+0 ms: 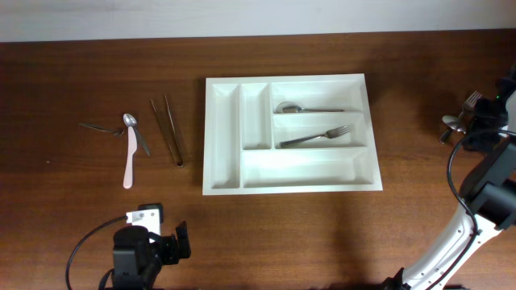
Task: Pack container
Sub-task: 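Position the right gripper over the remaining fork and spoon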
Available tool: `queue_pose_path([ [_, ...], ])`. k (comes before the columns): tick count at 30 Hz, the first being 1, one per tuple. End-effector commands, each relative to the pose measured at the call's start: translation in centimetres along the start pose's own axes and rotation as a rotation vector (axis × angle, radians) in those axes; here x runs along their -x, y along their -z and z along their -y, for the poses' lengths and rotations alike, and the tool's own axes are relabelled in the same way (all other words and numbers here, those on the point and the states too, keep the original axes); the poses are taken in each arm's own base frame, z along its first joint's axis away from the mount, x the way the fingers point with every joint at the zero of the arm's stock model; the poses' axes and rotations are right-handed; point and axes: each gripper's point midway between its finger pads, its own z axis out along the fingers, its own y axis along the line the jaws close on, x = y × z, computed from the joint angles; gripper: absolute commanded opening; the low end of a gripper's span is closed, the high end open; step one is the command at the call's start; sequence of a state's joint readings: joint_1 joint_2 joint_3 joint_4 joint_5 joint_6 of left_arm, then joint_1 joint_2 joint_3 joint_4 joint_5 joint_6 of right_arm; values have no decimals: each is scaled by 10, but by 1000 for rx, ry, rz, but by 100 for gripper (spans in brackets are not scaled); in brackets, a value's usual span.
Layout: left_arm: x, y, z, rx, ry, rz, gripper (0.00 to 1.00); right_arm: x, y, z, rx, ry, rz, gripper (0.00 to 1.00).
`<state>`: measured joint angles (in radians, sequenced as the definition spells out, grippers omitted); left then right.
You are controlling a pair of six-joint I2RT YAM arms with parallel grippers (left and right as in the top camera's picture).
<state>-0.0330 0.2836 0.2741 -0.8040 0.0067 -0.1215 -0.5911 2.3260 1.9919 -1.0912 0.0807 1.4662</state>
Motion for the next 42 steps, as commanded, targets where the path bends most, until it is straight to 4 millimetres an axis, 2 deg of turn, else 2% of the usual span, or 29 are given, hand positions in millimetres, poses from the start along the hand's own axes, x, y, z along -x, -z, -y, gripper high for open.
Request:
queue_pose_path([
  [1,6,3,0,4,12,18,99,6,-20,9,-51,-13,33,86],
  [6,6,3,0,4,12,18,99,10,-28,10,-62,-20,36,83],
  [13,6,3,0,4,12,18,99,26,-35,8,-53,-36,77,82],
  [23,6,3,0,4,12,18,99,23,-64,9,-75,-28,78,81],
  [25,6,3,0,4,12,18,99,22,-69,10,-80,-27,77,78],
  [27,6,3,0,4,12,18,99,22,-71,12,-90,-26,76,64],
  [28,6,3,0,4,12,18,99,22,-71,15,-99,-25,74,51],
  [29,6,3,0,4,12,18,99,21,-71,16,-104,-24,70,48],
  [32,6,3,0,4,12,18,99,18,-70,21,-125,-22,52,47],
  [34,6,3,0,4,11,18,99,16,-70,24,-136,-21,44,43],
  [36,6,3,0,4,12,18,99,15,-70,24,-137,20,32,32],
  [38,6,3,0,4,12,18,99,14,-70,24,-138,72,25,15],
  [40,6,3,0,4,12,18,99,14,-70,24,-138,136,21,4],
  [42,6,3,0,4,12,19,99,14,-70,24,-139,172,19,4],
])
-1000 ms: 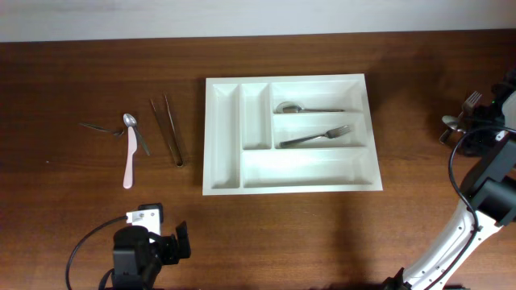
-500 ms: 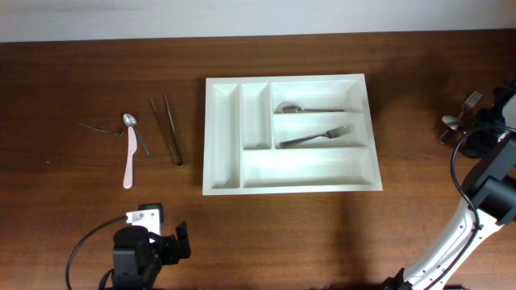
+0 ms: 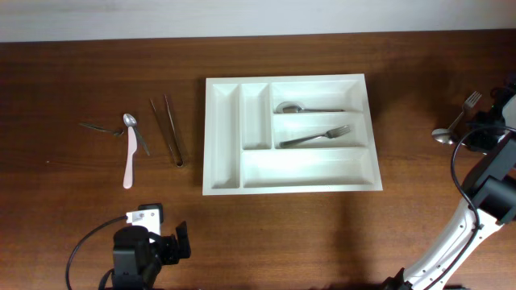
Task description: Pack container
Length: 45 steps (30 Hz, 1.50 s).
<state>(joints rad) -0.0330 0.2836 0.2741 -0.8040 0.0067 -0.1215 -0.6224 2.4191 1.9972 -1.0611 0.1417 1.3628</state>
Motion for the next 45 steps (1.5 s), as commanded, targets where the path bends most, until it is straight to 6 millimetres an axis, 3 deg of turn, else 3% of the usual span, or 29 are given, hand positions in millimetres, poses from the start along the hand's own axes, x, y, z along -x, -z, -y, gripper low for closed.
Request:
queue_pose_path([
  [1,6,3,0,4,12,18,99,-10,-29,12,-64,127,-35,4],
  [8,6,3,0,4,12,18,99,-10,-29,8,-45,393,-39,4],
  [13,6,3,0,4,12,18,99,-9,-22,-5,16,610,-35,4],
  [18,6,3,0,4,12,18,99,-8,12,-36,143,735,-19,4],
  [27,6,3,0,4,12,18,99,-28,107,-91,408,929,-7,4],
  [31,6,3,0,4,12,18,99,-68,146,-104,541,1070,-49,4],
  [34,6,3,0,4,12,18,99,-106,161,-106,610,1176,-97,4],
  [40,6,3,0,4,12,18,99,-185,174,-94,642,1310,-181,4],
  [45,6,3,0,4,12,18,99,-255,186,-81,637,1303,-236,4],
])
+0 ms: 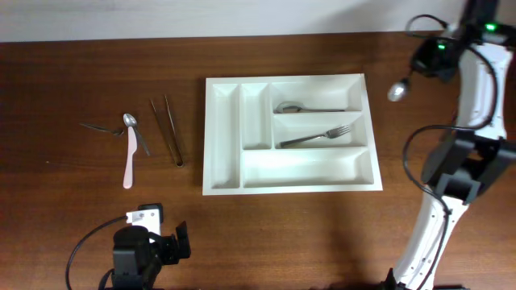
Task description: Pack container
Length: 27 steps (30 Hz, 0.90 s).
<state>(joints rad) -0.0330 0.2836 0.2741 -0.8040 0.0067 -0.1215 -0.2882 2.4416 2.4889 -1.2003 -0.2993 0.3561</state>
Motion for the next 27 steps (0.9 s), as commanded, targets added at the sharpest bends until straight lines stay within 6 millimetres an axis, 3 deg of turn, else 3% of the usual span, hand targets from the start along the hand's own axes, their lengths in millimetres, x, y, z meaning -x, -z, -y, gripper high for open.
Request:
queue_pose_path([
  [1,6,3,0,4,12,18,99,-16,-6,-52,39,-30,-5,4],
  [6,6,3,0,4,12,18,99,-38,-18,-84,-38,-194,13,4],
  [14,6,3,0,4,12,18,99,-71,-25,-107,-226,-512,162,4],
  [21,6,3,0,4,12,18,99,-85,-24,-129,-297,-468,298,4],
  [27,6,3,0,4,12,18,99,-92,-26,-134,-292,-513,304,4],
])
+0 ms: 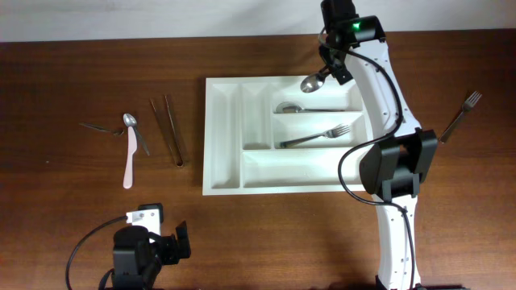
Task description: Pack container
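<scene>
A white cutlery tray point(208, 137) lies mid-table. Its upper right compartment holds a spoon point(298, 107), and the one below it holds a fork point(318, 135). My right gripper point(327, 72) hangs over the tray's back edge, shut on a second spoon point(311, 82) whose bowl points left above the upper right compartment. Another fork point(458, 115) lies on the table far right. Left of the tray lie a small spoon point(129, 121), a pink knife point(129, 159) and chopsticks point(168, 129). My left gripper point(179, 242) rests at the front left; its jaws are unclear.
The right arm's base point(395, 169) stands just right of the tray, with the arm arching over the tray's right side. A thin dark utensil point(98, 126) lies beside the small spoon. The table's front edge runs past the left arm.
My right gripper, carrying the spoon, has moved left from beyond the tray's right edge to over the tray's upper right compartment. The left arm has not moved.
My right gripper was at the far right of the table over a fork and a spoon. Then the spoon lay shifted beside it. Later the gripper held the spoon in the air right of the tray, and now over the tray. The fork stayed on the table.
</scene>
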Available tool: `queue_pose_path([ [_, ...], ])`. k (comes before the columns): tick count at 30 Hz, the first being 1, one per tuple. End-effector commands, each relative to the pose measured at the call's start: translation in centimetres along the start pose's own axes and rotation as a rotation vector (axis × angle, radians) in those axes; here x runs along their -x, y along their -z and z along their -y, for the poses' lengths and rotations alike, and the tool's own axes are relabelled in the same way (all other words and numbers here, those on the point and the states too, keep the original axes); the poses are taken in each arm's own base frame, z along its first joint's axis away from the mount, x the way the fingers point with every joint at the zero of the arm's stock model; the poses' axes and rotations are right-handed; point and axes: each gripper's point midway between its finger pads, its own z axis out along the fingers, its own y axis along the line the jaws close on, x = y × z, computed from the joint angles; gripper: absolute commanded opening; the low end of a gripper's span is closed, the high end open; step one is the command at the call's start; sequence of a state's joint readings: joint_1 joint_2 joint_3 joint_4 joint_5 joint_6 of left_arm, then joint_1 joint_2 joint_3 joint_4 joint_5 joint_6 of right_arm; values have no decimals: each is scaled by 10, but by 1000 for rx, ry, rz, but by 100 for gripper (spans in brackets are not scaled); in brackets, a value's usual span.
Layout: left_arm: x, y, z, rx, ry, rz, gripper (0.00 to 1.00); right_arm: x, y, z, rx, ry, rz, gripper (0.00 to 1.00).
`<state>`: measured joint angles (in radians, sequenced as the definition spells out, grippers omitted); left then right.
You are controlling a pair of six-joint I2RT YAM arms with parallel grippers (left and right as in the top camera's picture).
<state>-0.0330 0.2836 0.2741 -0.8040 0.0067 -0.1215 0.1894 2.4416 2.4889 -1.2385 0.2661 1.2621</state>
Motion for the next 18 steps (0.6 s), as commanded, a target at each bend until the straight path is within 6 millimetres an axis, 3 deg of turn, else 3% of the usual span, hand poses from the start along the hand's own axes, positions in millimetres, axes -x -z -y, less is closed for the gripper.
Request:
queue_pose_path([
  [1,6,3,0,4,12,18,99,8,6,-3,4,-107,57,4],
  [7,6,3,0,4,12,18,99,3,2,0,-6,-201,39,4],
  [13,6,3,0,4,12,18,99,-26,-26,13,-52,-197,-57,4],
  [18,6,3,0,4,12,18,99,-46,-33,17,-75,-167,-82,4],
])
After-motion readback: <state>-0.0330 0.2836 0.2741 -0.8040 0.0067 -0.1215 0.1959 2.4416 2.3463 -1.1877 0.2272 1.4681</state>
